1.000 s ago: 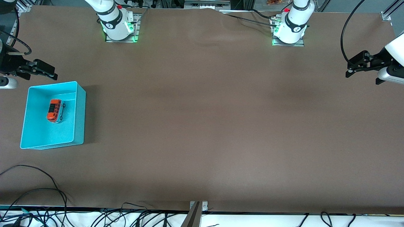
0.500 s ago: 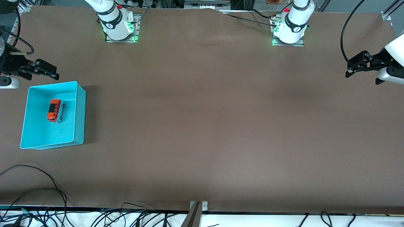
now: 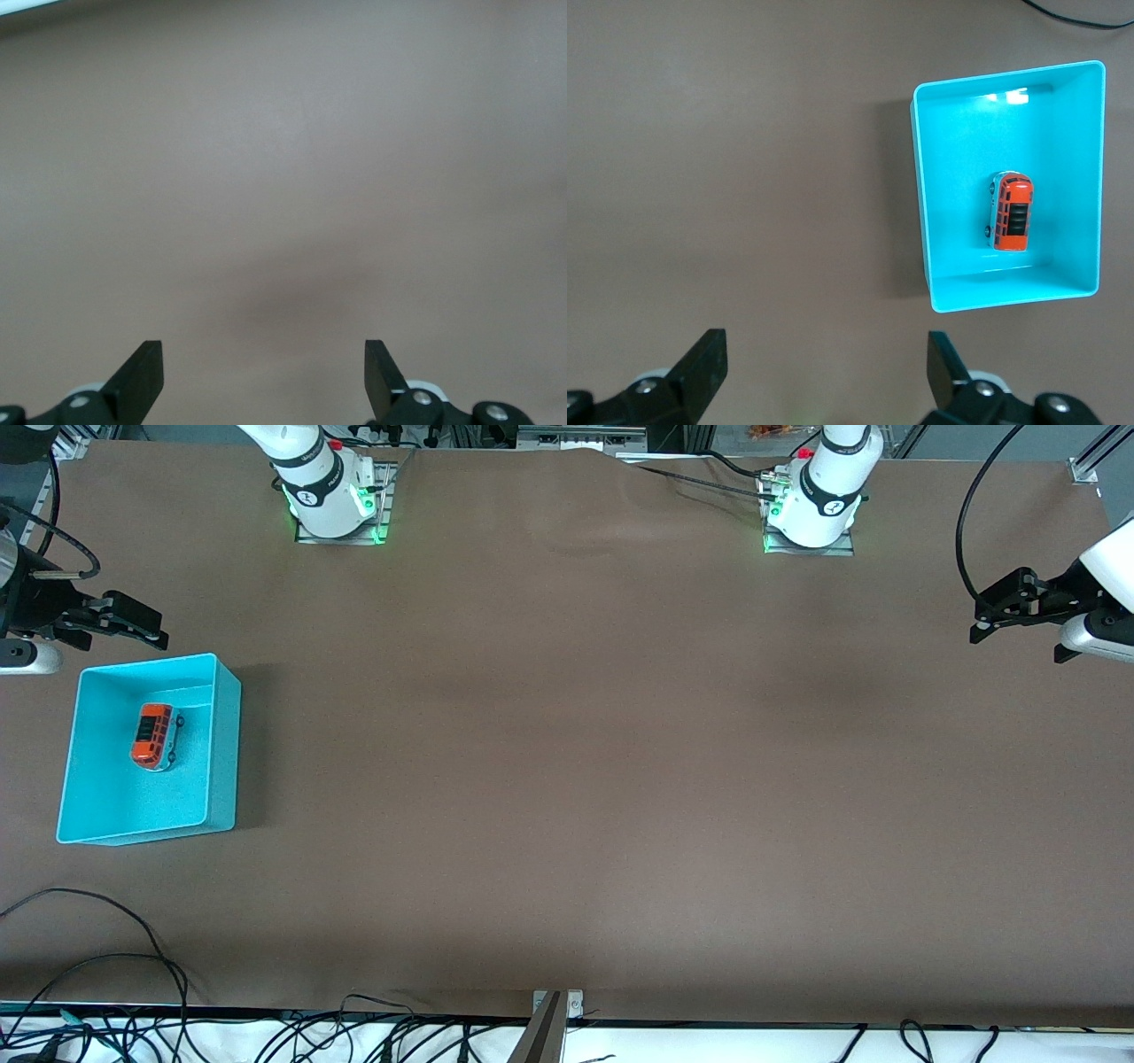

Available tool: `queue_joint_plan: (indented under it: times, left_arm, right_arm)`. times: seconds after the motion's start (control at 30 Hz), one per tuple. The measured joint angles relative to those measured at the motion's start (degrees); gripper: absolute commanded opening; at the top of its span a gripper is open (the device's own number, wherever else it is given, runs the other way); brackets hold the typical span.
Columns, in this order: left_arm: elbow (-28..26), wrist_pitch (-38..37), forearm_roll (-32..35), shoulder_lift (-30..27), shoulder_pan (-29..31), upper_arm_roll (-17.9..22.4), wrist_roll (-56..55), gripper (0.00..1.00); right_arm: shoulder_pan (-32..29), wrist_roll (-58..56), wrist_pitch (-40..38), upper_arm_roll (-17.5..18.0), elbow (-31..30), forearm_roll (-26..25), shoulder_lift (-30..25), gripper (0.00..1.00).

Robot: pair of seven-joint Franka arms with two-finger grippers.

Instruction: Wind up bus and store in blue box

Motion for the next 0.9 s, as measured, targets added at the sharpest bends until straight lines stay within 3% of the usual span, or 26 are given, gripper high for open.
queue_joint_plan:
  times: [0.9]
  left_arm:
    - [0.23,0.00,-0.85,0.00,-0.13,-0.11,0.00,1.00]
  right_arm:
    - [0.00,0.00,0.00,0.00,0.00,0.00,0.00,1.00]
